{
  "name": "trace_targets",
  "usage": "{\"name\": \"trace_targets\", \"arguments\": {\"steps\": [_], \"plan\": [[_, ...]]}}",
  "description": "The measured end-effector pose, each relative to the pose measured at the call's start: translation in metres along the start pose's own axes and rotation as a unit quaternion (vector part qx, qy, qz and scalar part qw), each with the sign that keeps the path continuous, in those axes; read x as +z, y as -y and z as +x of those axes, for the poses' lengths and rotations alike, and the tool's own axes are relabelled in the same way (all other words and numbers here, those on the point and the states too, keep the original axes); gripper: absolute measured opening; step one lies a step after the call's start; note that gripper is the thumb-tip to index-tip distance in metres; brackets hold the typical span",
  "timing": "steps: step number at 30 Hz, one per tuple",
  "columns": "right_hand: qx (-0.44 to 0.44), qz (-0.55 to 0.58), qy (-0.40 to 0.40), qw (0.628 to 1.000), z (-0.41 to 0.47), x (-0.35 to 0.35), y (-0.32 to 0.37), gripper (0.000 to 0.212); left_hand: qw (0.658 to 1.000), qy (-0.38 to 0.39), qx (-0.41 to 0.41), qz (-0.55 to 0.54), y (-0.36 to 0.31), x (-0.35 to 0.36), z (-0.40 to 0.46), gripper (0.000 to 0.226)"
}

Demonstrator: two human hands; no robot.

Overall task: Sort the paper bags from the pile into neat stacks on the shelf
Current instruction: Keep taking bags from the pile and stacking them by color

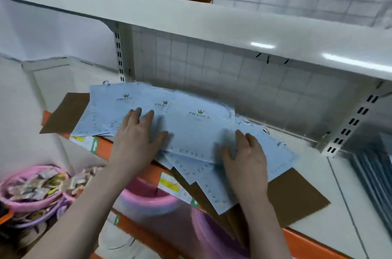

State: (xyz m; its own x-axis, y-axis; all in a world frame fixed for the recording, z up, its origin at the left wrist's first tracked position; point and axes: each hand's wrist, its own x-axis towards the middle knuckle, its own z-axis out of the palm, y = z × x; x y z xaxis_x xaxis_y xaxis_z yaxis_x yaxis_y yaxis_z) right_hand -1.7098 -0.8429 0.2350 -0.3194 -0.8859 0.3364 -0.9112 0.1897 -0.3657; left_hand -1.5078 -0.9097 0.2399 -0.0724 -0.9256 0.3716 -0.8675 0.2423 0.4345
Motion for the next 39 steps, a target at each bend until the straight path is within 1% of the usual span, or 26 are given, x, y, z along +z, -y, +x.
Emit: {"name": "trace_targets", "arguments": {"steps": [3, 7, 10, 12, 14, 16, 19, 23, 27, 30, 33, 36, 39], "plan": [[0.009, -0.019, 0.02, 1.0, 0.02, 0.009, 0.002, 0.057, 0.999, 0.04, 0.006, -0.005, -0.004, 0.015, 0.032, 0.071], [0.013, -0.046, 0.046, 0.998, 0.029, 0.03, 0.002, 0.057, 0.995, 0.09, 0.025, 0.025, -0.01, 0.035, 0.069, 0.068], [0.023, -0.051, 0.036, 0.998, 0.025, 0.04, 0.004, 0.065, 0.989, 0.14, 0.018, 0.049, -0.016, 0.05, 0.087, 0.07], [0.029, -0.05, 0.026, 0.998, 0.027, 0.043, 0.003, 0.067, 0.985, 0.151, 0.021, 0.079, -0.021, 0.057, 0.094, 0.073], [0.024, -0.049, 0.026, 0.998, 0.028, 0.043, 0.004, 0.073, 0.987, 0.142, 0.016, 0.072, -0.023, 0.061, 0.098, 0.072], [0.022, -0.044, 0.038, 0.998, 0.028, 0.041, 0.003, 0.076, 0.993, 0.114, -0.006, 0.011, -0.021, 0.062, 0.101, 0.069], [0.021, -0.027, 0.044, 0.998, 0.028, 0.034, 0.003, 0.063, 0.99, 0.068, -0.046, -0.111, -0.02, 0.057, 0.1, 0.076], [0.052, 0.021, 0.035, 0.998, 0.026, 0.027, 0.006, 0.07, 0.978, 0.036, -0.04, -0.201, -0.018, 0.05, 0.096, 0.076], [0.086, 0.068, 0.011, 0.994, 0.018, 0.02, 0.012, 0.075, 0.955, -0.006, -0.011, -0.297, -0.008, 0.044, 0.093, 0.068], [0.115, 0.104, 0.007, 0.988, 0.009, 0.013, 0.02, 0.076, 0.942, -0.014, -0.009, -0.334, -0.006, 0.032, 0.082, 0.067], [0.149, 0.128, -0.016, 0.98, -0.006, 0.006, 0.027, 0.071, 0.933, -0.018, -0.008, -0.358, -0.007, 0.019, 0.064, 0.065], [0.175, 0.123, -0.046, 0.976, -0.025, 0.0, 0.036, 0.068, 0.939, -0.009, 0.001, -0.344, -0.003, 0.009, 0.047, 0.06], [0.197, 0.119, -0.096, 0.968, -0.048, -0.004, 0.042, 0.063, 0.95, 0.006, 0.019, -0.312, 0.001, 0.004, 0.032, 0.052]]}}
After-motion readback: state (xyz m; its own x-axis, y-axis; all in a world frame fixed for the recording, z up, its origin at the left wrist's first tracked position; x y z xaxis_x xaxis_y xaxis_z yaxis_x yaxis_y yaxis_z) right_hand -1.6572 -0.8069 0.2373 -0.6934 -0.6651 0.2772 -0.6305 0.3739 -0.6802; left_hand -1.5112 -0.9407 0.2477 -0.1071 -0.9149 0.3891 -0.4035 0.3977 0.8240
